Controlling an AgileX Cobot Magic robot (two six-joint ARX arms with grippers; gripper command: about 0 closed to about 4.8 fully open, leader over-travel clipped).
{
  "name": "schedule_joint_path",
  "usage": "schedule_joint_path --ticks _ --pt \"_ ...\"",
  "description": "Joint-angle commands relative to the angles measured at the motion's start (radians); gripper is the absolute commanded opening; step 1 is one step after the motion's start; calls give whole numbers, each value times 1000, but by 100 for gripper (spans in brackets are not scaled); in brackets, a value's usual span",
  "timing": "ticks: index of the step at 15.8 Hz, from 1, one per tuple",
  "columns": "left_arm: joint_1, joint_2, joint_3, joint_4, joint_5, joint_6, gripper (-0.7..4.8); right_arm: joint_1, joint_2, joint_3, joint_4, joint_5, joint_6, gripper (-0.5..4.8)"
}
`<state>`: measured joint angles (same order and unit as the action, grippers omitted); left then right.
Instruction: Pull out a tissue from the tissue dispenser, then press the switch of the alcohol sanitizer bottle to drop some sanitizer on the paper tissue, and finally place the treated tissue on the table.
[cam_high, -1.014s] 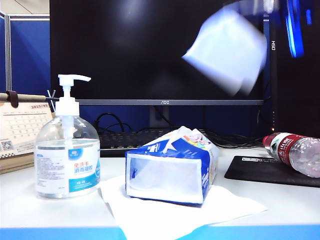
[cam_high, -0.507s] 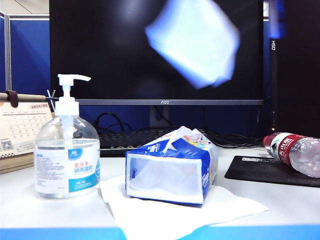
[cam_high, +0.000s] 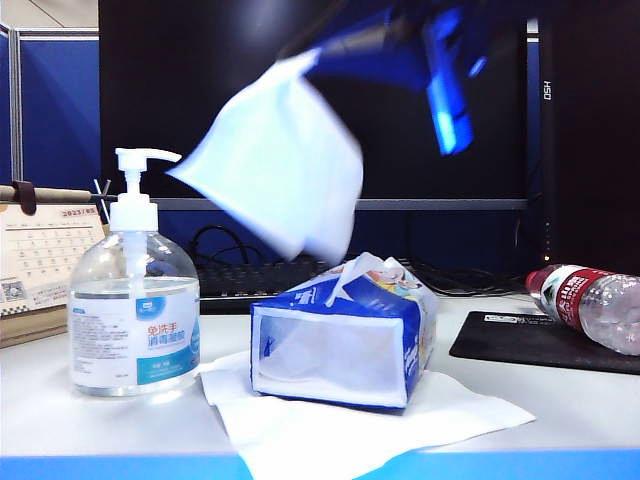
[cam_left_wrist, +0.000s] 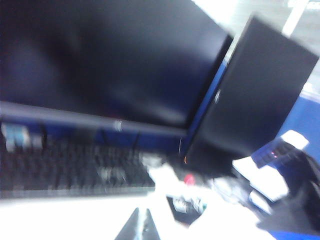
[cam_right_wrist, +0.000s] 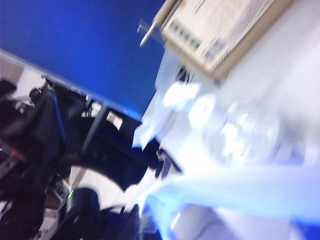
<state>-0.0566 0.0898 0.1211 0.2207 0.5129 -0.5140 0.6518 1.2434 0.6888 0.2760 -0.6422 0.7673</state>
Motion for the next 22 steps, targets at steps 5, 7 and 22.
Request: schedule_joint_path --ticks 5,7,22 --pt "-31 302 4 257 94 -70 -5 -5 132 17 280 -113 -19 -5" --pt "-52 390 4 315 93 -71 -5 -17 195 21 280 -156 -49 -5" --pt "-219 840 130 542 48 -43 -5 -55 456 232 281 -240 -220 -5"
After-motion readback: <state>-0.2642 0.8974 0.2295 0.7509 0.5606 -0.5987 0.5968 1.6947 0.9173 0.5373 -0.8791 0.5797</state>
